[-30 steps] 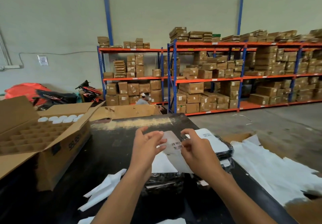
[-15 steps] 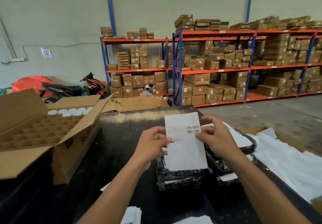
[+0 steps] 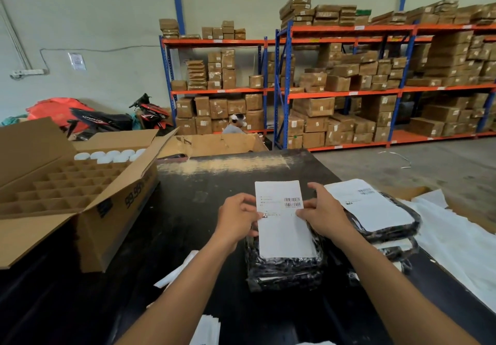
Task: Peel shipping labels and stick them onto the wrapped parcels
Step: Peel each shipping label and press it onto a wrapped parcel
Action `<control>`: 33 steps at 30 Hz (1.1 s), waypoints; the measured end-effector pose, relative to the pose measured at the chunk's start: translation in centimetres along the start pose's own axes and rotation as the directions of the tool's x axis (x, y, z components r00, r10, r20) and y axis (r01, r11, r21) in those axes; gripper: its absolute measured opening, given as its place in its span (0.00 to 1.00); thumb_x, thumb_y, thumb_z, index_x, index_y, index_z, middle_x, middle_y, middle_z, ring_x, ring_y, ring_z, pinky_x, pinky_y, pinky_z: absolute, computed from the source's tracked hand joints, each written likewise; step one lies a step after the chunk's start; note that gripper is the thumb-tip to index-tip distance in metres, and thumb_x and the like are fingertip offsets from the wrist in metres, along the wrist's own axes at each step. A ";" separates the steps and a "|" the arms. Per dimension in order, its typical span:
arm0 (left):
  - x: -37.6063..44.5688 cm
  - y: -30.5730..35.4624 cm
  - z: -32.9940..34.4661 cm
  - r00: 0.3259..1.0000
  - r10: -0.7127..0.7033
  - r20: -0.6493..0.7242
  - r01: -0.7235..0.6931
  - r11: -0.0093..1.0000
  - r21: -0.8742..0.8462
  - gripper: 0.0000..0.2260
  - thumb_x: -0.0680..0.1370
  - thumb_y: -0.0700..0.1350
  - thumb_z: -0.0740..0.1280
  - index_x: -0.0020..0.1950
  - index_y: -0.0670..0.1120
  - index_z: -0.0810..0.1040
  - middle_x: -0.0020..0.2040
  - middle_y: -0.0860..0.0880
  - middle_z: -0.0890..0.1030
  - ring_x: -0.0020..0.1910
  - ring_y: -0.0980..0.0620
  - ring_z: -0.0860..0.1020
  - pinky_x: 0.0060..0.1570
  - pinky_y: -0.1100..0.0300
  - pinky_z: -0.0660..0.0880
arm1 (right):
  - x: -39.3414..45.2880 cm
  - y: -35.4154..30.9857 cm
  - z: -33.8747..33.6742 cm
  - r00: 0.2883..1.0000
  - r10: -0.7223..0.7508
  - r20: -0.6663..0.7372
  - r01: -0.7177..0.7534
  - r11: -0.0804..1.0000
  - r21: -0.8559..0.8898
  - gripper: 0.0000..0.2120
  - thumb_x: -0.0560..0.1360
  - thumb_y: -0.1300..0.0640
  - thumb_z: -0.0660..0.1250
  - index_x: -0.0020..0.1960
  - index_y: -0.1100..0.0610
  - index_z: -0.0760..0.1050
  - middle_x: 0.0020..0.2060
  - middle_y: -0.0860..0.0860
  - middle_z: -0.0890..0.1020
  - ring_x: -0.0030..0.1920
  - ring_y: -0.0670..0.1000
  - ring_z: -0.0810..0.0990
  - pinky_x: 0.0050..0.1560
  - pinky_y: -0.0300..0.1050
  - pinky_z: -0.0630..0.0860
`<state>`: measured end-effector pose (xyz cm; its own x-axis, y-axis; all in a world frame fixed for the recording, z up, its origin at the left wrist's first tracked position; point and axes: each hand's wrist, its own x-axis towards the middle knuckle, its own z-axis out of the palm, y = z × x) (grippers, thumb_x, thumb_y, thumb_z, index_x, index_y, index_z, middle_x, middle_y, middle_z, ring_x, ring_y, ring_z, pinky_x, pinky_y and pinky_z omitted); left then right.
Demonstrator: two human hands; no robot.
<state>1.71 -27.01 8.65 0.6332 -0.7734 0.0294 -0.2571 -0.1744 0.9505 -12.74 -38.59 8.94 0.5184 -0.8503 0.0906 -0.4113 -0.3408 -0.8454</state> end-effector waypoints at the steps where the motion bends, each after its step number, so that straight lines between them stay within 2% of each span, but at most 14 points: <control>1: 0.2 -0.2 0.1 1.000 -0.007 -0.001 0.007 1.000 0.004 0.08 0.76 0.35 0.69 0.52 0.45 0.77 0.46 0.46 0.84 0.41 0.48 0.84 0.35 0.58 0.80 | 0.2 0.1 0.0 1.000 0.003 0.017 -0.003 1.000 -0.011 0.35 0.73 0.62 0.69 0.75 0.54 0.56 0.51 0.52 0.82 0.53 0.53 0.79 0.43 0.43 0.73; 3: 0.7 -0.5 0.2 1.000 -0.024 -0.001 0.024 1.000 0.011 0.08 0.75 0.35 0.69 0.52 0.45 0.77 0.47 0.45 0.84 0.41 0.48 0.83 0.34 0.59 0.79 | 0.6 0.0 0.0 0.999 0.005 0.036 -0.004 1.000 -0.022 0.35 0.73 0.63 0.69 0.75 0.54 0.57 0.50 0.52 0.82 0.51 0.53 0.79 0.40 0.42 0.73; 6: 1.1 -1.0 0.4 0.998 -0.063 0.000 0.063 0.998 0.011 0.10 0.75 0.34 0.69 0.54 0.44 0.76 0.46 0.44 0.84 0.40 0.48 0.82 0.31 0.61 0.77 | 1.0 0.2 -0.1 0.998 -0.010 0.055 0.013 0.998 -0.061 0.35 0.73 0.64 0.69 0.74 0.55 0.57 0.51 0.52 0.83 0.52 0.52 0.78 0.50 0.45 0.72; 9: 1.2 -1.6 0.8 0.998 -0.067 -0.018 0.067 0.997 0.039 0.10 0.75 0.34 0.69 0.53 0.44 0.76 0.45 0.43 0.84 0.39 0.48 0.81 0.30 0.62 0.76 | 1.3 0.3 0.2 0.998 -0.010 0.067 0.015 0.998 -0.069 0.35 0.72 0.64 0.69 0.75 0.55 0.57 0.52 0.53 0.83 0.53 0.52 0.78 0.54 0.46 0.73; 12: 1.3 -1.9 1.0 0.997 -0.055 -0.046 0.059 0.995 0.085 0.09 0.75 0.33 0.69 0.50 0.45 0.76 0.43 0.44 0.83 0.35 0.51 0.80 0.30 0.61 0.76 | 1.2 0.6 0.6 0.996 -0.002 0.089 0.007 0.999 -0.054 0.35 0.73 0.66 0.68 0.75 0.55 0.56 0.49 0.52 0.82 0.51 0.50 0.76 0.51 0.43 0.71; 14: 1.5 -2.1 1.1 0.998 -0.035 -0.056 0.043 0.989 0.144 0.10 0.74 0.34 0.69 0.50 0.47 0.74 0.43 0.45 0.84 0.35 0.51 0.81 0.34 0.59 0.79 | 1.2 0.8 0.8 0.995 0.001 0.097 0.003 0.999 -0.044 0.35 0.73 0.67 0.67 0.75 0.55 0.55 0.46 0.50 0.80 0.50 0.51 0.76 0.48 0.42 0.71; 16: 1.6 -2.4 1.3 0.998 -0.005 -0.063 0.019 0.974 0.224 0.12 0.74 0.35 0.71 0.51 0.49 0.74 0.42 0.47 0.84 0.39 0.50 0.82 0.42 0.54 0.81 | 1.3 1.0 1.1 0.995 0.008 0.098 -0.004 0.999 -0.043 0.35 0.73 0.67 0.66 0.75 0.54 0.55 0.47 0.51 0.80 0.50 0.52 0.77 0.45 0.42 0.72; 18: 1.6 -2.6 1.3 0.998 0.012 -0.066 0.008 0.959 0.282 0.13 0.73 0.37 0.72 0.53 0.49 0.74 0.43 0.47 0.84 0.42 0.49 0.82 0.47 0.51 0.81 | 1.4 1.2 1.3 0.994 0.016 0.104 -0.010 0.998 -0.054 0.34 0.73 0.67 0.65 0.75 0.54 0.55 0.48 0.52 0.79 0.51 0.52 0.76 0.46 0.43 0.71; 21: 1.5 -2.6 1.4 0.997 0.024 -0.067 -0.002 0.950 0.311 0.16 0.73 0.38 0.72 0.58 0.47 0.74 0.43 0.47 0.83 0.44 0.49 0.82 0.49 0.50 0.80 | 1.5 1.6 1.6 0.994 0.023 0.110 -0.014 0.996 -0.084 0.34 0.73 0.67 0.65 0.75 0.55 0.56 0.48 0.52 0.77 0.51 0.52 0.75 0.49 0.43 0.70; 26: 1.4 -2.4 1.6 0.996 0.049 -0.069 -0.021 0.934 0.356 0.25 0.73 0.39 0.73 0.68 0.44 0.68 0.49 0.49 0.79 0.48 0.50 0.78 0.50 0.52 0.78 | 1.8 1.9 1.8 0.995 0.030 0.097 -0.019 0.993 -0.112 0.32 0.73 0.67 0.64 0.74 0.55 0.58 0.48 0.51 0.76 0.50 0.51 0.74 0.49 0.42 0.69; 29: 1.4 -2.5 1.8 0.995 0.071 -0.071 -0.040 0.927 0.373 0.28 0.73 0.40 0.74 0.70 0.44 0.67 0.54 0.47 0.79 0.51 0.49 0.77 0.53 0.50 0.78 | 1.8 2.3 2.1 0.997 0.022 0.073 -0.010 0.987 -0.161 0.30 0.74 0.66 0.63 0.73 0.55 0.58 0.52 0.52 0.75 0.51 0.52 0.74 0.49 0.43 0.71; 33: 1.4 -2.7 1.8 0.991 0.125 -0.053 -0.091 0.898 0.431 0.31 0.73 0.42 0.73 0.73 0.47 0.63 0.60 0.48 0.78 0.56 0.48 0.77 0.56 0.49 0.77 | 1.8 3.0 2.3 0.998 -0.046 0.040 0.056 0.946 -0.318 0.29 0.75 0.63 0.63 0.73 0.55 0.58 0.64 0.55 0.73 0.62 0.57 0.72 0.59 0.53 0.73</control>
<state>1.97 -28.69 5.53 0.6335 -0.7561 0.1644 -0.6027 -0.3489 0.7177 -11.31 -40.22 5.41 0.5662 -0.8171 0.1081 -0.5988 -0.4980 -0.6272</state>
